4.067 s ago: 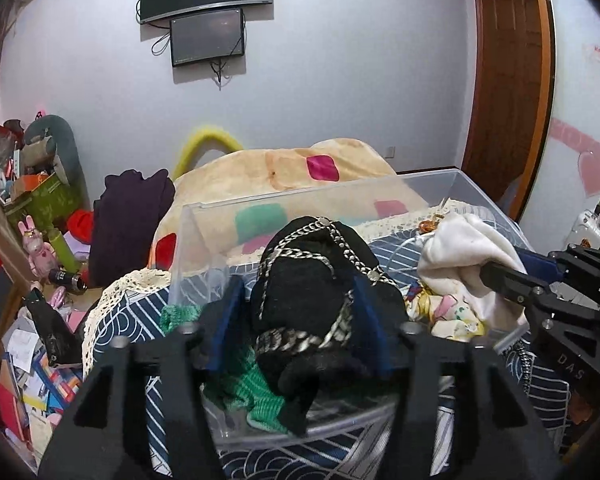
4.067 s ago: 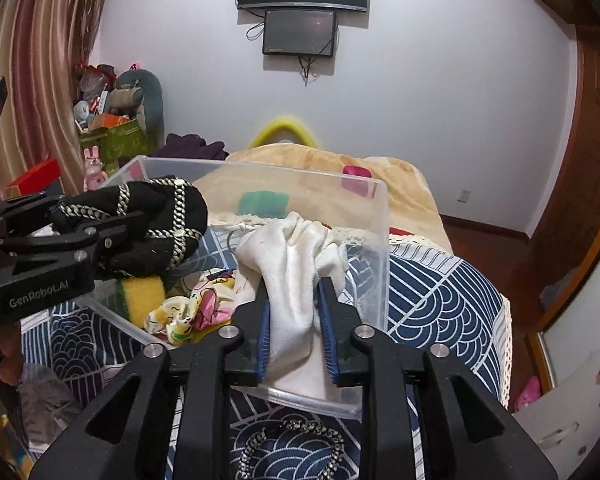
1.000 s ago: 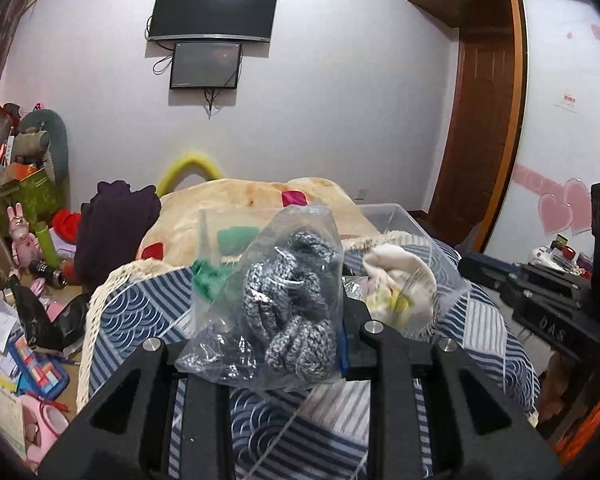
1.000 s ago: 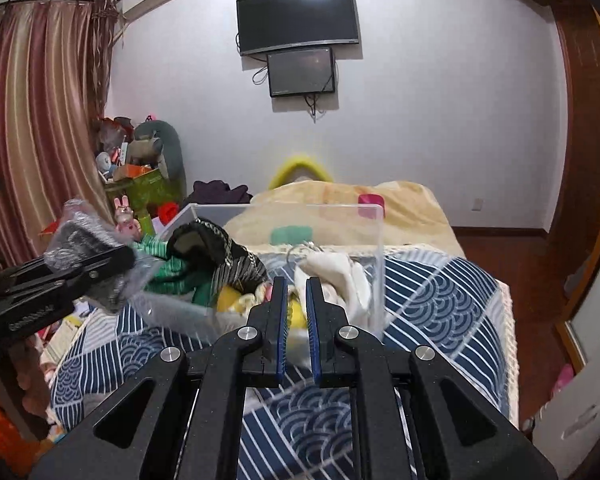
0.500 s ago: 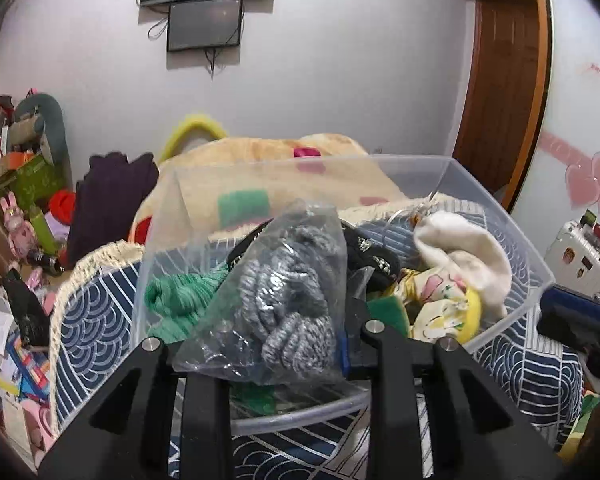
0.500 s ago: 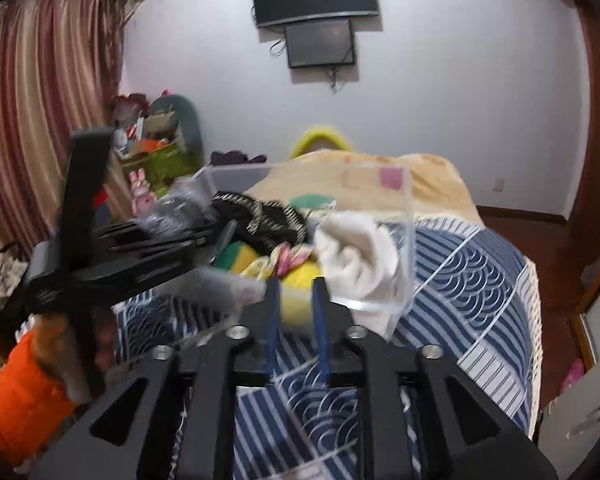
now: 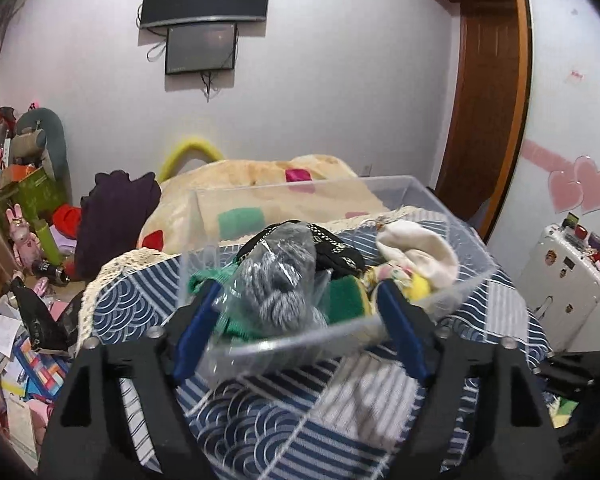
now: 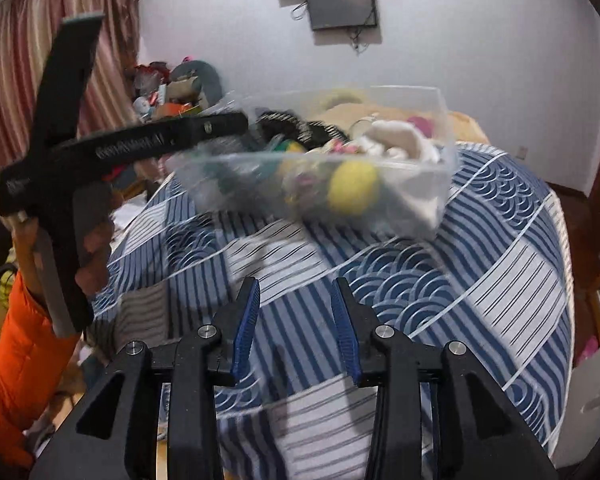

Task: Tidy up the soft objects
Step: 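Drop the yarn bag into the box with the left tool, then carry the braided cord to the box and drop it with the right tool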

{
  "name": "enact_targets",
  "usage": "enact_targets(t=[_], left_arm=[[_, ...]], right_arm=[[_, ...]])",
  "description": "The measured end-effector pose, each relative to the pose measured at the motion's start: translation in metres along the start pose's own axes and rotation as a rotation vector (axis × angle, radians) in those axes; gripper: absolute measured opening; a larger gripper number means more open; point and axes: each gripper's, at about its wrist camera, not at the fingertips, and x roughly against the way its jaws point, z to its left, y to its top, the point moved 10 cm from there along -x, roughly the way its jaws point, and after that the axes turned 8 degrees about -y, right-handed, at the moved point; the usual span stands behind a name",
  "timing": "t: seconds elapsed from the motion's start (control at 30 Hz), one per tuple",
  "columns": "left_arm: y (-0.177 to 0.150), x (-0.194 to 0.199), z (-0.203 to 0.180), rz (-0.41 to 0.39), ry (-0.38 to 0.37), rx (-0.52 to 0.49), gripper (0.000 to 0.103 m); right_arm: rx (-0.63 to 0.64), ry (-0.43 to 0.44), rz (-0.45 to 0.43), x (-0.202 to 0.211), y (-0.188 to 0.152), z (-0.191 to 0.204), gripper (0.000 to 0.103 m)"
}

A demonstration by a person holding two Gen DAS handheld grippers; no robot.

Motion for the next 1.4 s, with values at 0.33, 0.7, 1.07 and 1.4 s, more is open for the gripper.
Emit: enact_targets(t=[0.33, 0.7, 1.07, 1.4], left_arm=[[-0.045, 0.076, 0.007, -0.016, 0.084, -0.003, 0.099], [-0.091, 0.102, 0.014, 0.027, 0.117, 0.009, 0.099], [-0.072, 0.103, 0.020, -0.025, 0.110, 0.034, 0.099], [-0.054, 0.093, 0.033, -0.058, 0.144, 0.062, 0.099]], right_arm=[[0.114, 0.097, 0.093, -0.004, -0.042, 0.060, 0.034], [0.284, 0.086, 0.187, -0.016, -0.086, 0.093, 0.007], [0.200, -0.091, -0.001, 0.008, -0.023, 0.048, 0.006], [0.013, -0.277, -0.206, -0.001, 0.103, -0.033, 0.007]])
